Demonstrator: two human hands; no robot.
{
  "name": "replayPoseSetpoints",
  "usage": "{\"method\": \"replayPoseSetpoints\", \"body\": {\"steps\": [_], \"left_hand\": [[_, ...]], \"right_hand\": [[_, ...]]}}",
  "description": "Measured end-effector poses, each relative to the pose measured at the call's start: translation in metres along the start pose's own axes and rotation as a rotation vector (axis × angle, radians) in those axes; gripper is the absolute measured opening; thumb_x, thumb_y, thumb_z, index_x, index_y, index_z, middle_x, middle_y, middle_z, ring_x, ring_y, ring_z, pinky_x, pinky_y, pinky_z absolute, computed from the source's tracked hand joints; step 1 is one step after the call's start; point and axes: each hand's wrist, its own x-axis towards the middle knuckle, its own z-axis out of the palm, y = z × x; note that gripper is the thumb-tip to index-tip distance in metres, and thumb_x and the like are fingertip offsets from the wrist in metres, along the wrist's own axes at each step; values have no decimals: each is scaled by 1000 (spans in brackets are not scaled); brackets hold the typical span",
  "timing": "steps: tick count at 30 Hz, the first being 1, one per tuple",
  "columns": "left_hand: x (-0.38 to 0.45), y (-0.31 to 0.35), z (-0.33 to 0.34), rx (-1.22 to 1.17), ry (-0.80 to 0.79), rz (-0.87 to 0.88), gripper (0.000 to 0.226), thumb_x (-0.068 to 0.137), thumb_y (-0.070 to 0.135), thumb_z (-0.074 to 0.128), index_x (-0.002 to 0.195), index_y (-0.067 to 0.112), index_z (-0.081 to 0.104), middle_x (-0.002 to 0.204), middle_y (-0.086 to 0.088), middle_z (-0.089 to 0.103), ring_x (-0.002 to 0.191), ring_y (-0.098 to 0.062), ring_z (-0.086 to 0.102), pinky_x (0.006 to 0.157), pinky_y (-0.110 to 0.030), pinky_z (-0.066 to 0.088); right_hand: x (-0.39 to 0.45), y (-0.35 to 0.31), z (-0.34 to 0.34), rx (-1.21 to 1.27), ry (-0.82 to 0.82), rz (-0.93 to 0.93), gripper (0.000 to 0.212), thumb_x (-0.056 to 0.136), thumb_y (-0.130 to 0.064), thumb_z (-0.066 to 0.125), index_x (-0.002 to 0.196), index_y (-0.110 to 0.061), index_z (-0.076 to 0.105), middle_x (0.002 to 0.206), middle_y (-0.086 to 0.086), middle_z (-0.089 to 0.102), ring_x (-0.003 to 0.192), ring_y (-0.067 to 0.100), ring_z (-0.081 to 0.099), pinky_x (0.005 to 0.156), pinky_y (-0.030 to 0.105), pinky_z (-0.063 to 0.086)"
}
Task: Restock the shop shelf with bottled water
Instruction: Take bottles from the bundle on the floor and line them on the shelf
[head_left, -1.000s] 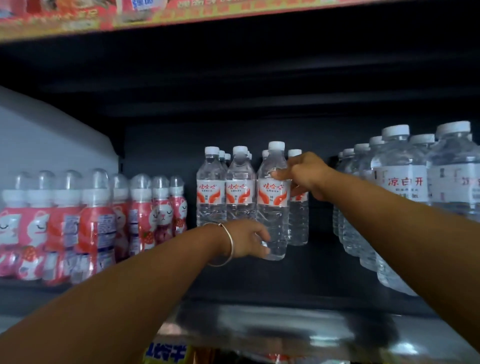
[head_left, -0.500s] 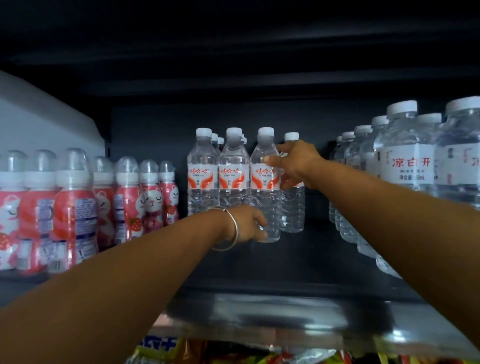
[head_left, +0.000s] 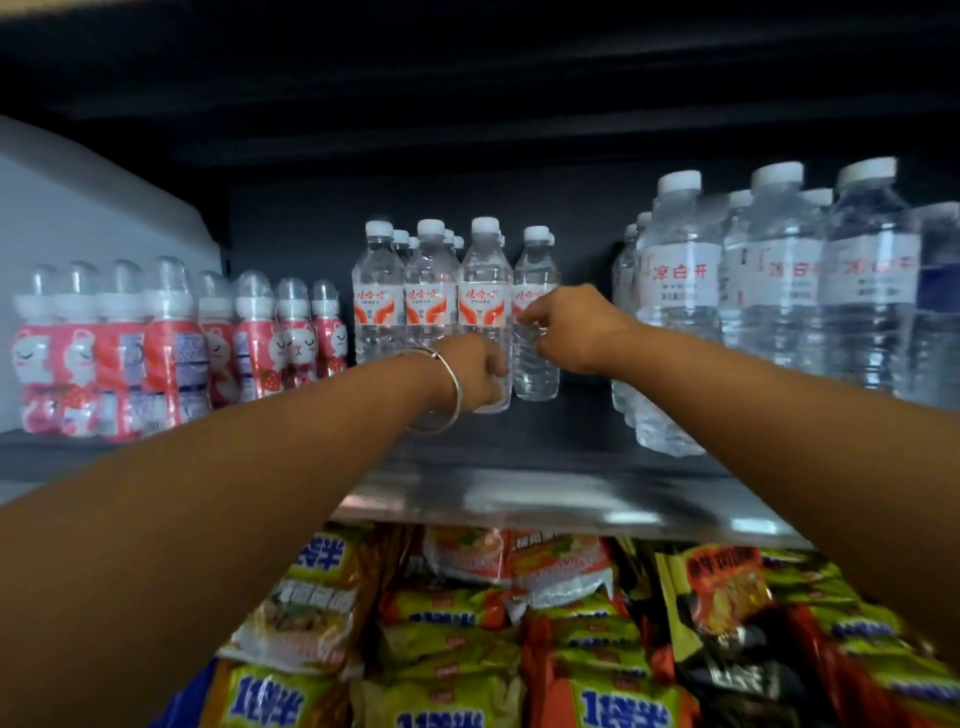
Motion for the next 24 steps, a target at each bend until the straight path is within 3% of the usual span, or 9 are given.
{"method": "replayPoseSetpoints", "body": {"steps": [6, 12, 16, 19, 24], "left_hand": [[-66, 63, 4, 90, 77, -8, 42, 88, 16, 59, 128, 10, 51, 132, -11, 53, 121, -26, 51, 102, -33, 42], [-137, 111, 52, 109, 49, 20, 49, 78, 19, 70, 122, 10, 51, 123, -13, 52, 114, -30, 50, 95, -34, 42], [-182, 127, 113, 88, -23, 0, 54, 71, 32, 69, 117, 12, 52, 118, -13, 54, 112, -32, 50, 96, -39, 42], [-211, 130, 169, 72, -108, -19, 55, 76, 19, 70, 125, 12, 46, 126, -14, 49, 119, -32, 46, 97, -37, 41], [-259, 129, 277, 4, -290, -69, 56, 77, 19, 72, 125, 17, 45, 130, -11, 40, 121, -32, 42, 102, -46, 37]], "right_hand": [[-98, 22, -18, -124, -24, -135, 34, 86, -7, 54, 119, -9, 62, 114, 17, 63, 105, 33, 58, 88, 36, 50], [-205, 58, -11, -155, -33, -167, 36, 81, -6, 58, 117, -9, 59, 107, 19, 64, 99, 37, 60, 79, 40, 53], [-268, 85, 21, -179, -96, -156, 32, 82, -8, 58, 114, -9, 57, 105, 15, 65, 100, 35, 59, 79, 41, 52], [-310, 110, 57, -177, -173, -101, 36, 83, -12, 60, 118, -10, 56, 109, 15, 65, 101, 35, 60, 80, 41, 53], [-390, 160, 132, -110, -366, -14, 42, 85, -14, 61, 125, -8, 52, 118, 17, 61, 108, 36, 56, 85, 44, 49]]}}
